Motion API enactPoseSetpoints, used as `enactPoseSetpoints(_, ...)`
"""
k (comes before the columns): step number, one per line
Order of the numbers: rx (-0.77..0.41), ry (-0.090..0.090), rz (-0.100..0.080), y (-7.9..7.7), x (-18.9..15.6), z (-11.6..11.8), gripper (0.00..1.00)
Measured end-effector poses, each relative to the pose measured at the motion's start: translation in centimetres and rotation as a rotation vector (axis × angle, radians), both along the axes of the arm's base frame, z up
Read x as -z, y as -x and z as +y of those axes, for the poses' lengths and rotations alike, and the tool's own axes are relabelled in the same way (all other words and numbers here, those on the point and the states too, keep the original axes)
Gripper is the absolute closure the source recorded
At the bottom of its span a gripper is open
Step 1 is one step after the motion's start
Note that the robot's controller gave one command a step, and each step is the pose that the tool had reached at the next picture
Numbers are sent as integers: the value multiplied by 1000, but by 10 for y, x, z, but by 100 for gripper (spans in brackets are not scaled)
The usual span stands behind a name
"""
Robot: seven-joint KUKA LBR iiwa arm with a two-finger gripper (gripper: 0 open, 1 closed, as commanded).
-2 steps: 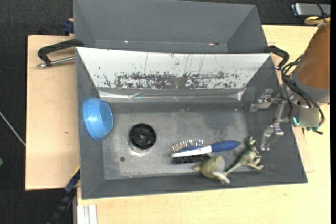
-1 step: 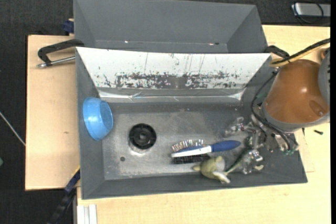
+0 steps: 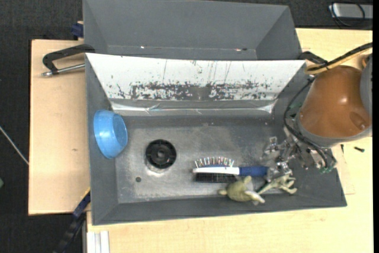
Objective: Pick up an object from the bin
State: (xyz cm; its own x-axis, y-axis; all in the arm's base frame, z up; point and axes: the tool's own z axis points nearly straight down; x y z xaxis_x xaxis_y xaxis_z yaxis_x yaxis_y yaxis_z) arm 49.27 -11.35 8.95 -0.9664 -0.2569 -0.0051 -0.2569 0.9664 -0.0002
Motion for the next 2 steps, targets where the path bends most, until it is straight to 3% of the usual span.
enactPoseSetpoints(1,28,2,-7,-12,-63,-8,100)
enactPoseSetpoints(2,23,3,-9,-19,-144,-1,100)
